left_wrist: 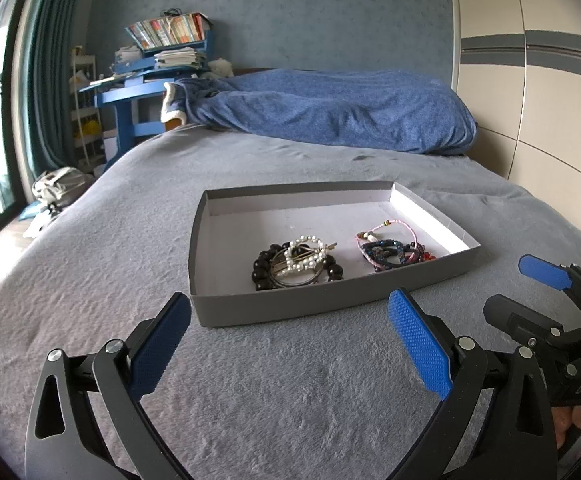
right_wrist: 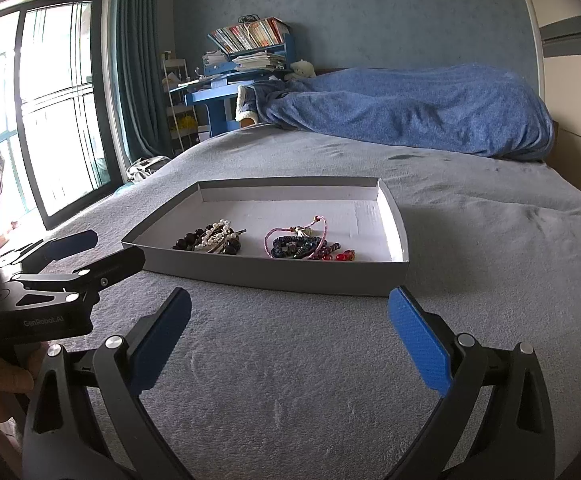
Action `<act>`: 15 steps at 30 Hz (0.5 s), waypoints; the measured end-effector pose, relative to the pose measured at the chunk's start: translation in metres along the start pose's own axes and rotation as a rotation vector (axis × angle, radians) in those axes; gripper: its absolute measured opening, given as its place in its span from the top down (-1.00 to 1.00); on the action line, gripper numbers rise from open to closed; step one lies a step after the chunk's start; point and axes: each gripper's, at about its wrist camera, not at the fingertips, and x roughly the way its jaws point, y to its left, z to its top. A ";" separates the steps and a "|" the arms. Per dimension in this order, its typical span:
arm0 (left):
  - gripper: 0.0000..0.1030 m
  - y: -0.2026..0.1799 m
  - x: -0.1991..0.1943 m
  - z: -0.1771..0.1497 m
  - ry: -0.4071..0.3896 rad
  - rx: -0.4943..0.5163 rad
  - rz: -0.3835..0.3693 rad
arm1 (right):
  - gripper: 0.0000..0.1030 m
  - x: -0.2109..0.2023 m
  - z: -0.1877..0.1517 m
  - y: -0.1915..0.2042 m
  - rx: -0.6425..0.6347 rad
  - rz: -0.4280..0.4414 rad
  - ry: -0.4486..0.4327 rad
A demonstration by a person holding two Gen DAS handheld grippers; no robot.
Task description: Organize jewelry
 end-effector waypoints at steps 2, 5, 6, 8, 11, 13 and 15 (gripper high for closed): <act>-0.90 0.000 0.000 0.000 0.000 0.001 0.000 | -0.89 0.000 0.000 0.000 0.000 0.000 -0.001; -0.90 0.000 0.000 0.000 -0.001 -0.001 0.000 | -0.89 0.000 0.000 0.000 0.000 0.000 0.000; -0.90 0.000 0.000 0.000 -0.001 -0.001 0.000 | -0.89 0.000 0.000 0.000 0.000 0.000 0.000; -0.90 0.000 0.000 0.000 0.000 -0.001 -0.001 | -0.89 0.000 0.001 0.000 0.000 0.000 0.000; -0.90 0.000 0.000 0.000 -0.001 0.000 0.000 | -0.89 0.000 0.000 0.000 0.000 0.000 -0.001; -0.90 -0.002 0.000 -0.001 -0.001 0.003 0.000 | -0.89 0.000 0.000 0.000 0.000 0.000 0.000; -0.90 -0.002 0.000 -0.001 -0.001 0.001 -0.001 | -0.89 0.000 0.001 0.000 0.000 0.000 -0.001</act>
